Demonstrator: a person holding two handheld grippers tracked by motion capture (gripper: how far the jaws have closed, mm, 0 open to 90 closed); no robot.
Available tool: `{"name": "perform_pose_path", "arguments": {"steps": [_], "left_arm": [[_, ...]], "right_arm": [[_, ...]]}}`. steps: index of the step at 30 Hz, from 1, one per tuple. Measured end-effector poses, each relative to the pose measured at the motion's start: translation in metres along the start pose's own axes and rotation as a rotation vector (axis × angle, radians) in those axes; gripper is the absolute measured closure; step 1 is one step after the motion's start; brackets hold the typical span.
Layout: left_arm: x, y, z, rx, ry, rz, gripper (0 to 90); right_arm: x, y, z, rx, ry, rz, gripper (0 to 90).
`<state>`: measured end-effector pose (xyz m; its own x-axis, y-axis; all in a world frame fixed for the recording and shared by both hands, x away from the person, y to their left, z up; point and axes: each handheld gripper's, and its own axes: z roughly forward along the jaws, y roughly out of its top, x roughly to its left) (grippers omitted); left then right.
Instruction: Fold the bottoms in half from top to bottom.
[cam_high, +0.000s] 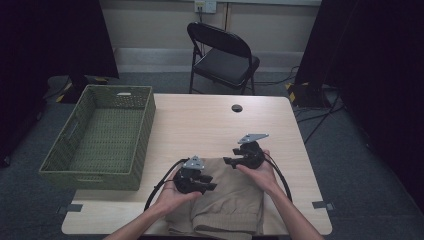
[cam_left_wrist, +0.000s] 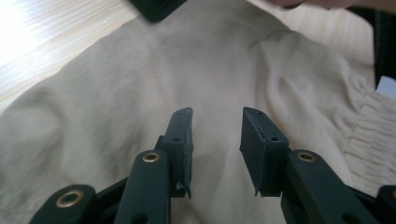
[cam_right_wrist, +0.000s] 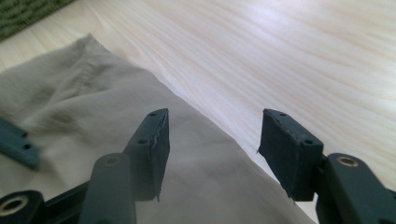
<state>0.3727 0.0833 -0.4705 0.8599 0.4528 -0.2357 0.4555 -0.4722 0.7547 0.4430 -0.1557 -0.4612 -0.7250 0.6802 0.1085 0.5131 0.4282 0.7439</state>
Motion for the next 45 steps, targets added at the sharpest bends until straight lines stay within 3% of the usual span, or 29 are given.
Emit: {"name": "perform_pose_path", "arguments": {"steps": [3, 4, 9, 12, 14, 18, 20, 28, 32, 39, 45], "left_arm": [[-0.002, 0.000, 0.004, 0.001, -0.007, 0.006, 62.9], [-0.002, 0.000, 0.004, 0.001, -0.007, 0.006, 62.8], [-0.003, 0.000, 0.013, 0.037, -0.020, 0.014, 64.8], [-0.003, -0.003, 0.015, 0.050, -0.014, 0.012, 64.7], [0.000, -0.009, 0.020, 0.090, -0.001, 0.008, 64.7], [0.002, -0.010, 0.022, 0.088, -0.001, -0.006, 65.5], [0.002, -0.010, 0.022, 0.088, 0.000, -0.005, 65.7], [0.003, -0.010, 0.021, 0.082, 0.009, -0.004, 68.7], [0.004, -0.011, 0.022, 0.075, 0.007, -0.009, 70.6], [0.004, -0.011, 0.022, 0.075, 0.010, -0.003, 70.5], [0.007, -0.011, 0.021, 0.067, 0.032, 0.001, 70.6]], "right_arm": [[-0.003, -0.002, 0.010, 0.015, 0.001, -0.005, 41.4], [-0.004, -0.003, 0.013, 0.009, 0.012, 0.015, 40.9], [-0.008, -0.009, 0.022, 0.034, 0.025, 0.029, 40.4], [-0.007, -0.011, 0.025, 0.046, 0.017, 0.017, 39.4], [-0.005, -0.010, 0.029, 0.031, 0.009, 0.002, 37.6], [-0.005, -0.005, 0.035, 0.021, 0.024, 0.008, 37.2], [-0.003, -0.007, 0.039, 0.042, 0.030, 0.014, 36.9], [0.008, -0.012, 0.041, 0.041, 0.019, -0.049, 37.3], [0.015, -0.013, 0.040, 0.050, 0.016, -0.084, 52.0], [0.012, -0.015, 0.038, 0.040, 0.068, -0.028, 81.4], [0.009, -0.014, 0.037, 0.041, 0.103, 0.015, 85.9]]}}
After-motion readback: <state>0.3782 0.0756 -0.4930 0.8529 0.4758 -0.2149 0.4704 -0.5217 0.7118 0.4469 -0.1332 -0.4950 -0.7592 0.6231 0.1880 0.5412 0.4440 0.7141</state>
